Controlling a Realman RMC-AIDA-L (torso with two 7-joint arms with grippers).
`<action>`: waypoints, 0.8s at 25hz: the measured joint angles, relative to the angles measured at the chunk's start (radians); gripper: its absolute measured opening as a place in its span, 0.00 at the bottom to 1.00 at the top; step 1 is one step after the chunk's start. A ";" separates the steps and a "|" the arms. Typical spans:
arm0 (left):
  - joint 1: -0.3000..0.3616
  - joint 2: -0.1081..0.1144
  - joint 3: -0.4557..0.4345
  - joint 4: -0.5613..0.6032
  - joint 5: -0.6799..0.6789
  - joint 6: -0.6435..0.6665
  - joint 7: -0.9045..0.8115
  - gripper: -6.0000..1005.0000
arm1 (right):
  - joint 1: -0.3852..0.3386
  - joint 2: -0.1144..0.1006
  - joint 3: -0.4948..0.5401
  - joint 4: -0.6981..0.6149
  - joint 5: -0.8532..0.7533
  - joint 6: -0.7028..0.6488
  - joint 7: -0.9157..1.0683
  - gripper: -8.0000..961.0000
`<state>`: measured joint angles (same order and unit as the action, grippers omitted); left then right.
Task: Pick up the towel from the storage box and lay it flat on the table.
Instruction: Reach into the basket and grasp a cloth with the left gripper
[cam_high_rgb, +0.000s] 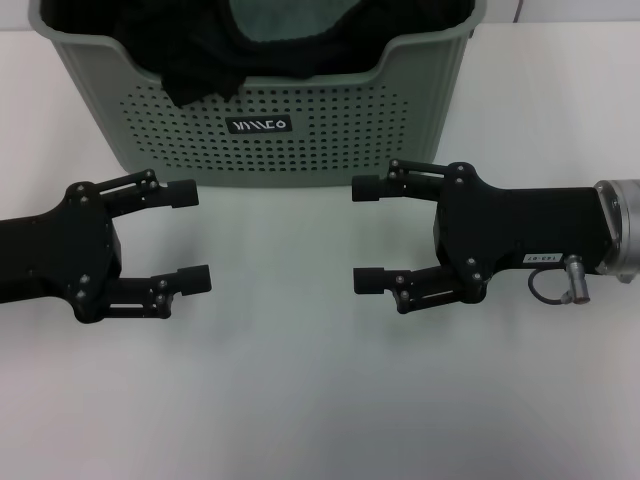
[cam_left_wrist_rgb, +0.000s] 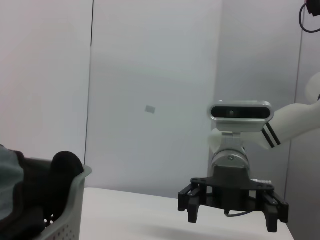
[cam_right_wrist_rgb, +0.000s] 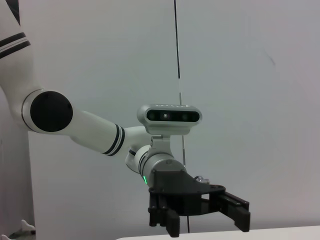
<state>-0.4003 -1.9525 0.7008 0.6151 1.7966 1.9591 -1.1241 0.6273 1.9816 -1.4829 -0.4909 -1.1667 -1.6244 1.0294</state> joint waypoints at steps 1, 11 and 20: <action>0.000 0.000 0.000 0.000 -0.001 -0.003 -0.001 0.87 | 0.000 0.000 0.000 0.000 0.000 -0.001 0.000 0.91; 0.002 -0.003 -0.004 0.000 -0.007 -0.007 -0.002 0.87 | -0.001 0.000 0.000 0.000 0.003 -0.002 0.000 0.91; 0.002 -0.005 -0.005 0.000 -0.008 -0.007 -0.002 0.86 | -0.003 0.000 0.015 0.000 0.002 -0.006 0.000 0.91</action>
<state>-0.3981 -1.9571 0.6960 0.6151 1.7886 1.9525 -1.1260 0.6241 1.9818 -1.4681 -0.4909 -1.1651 -1.6309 1.0292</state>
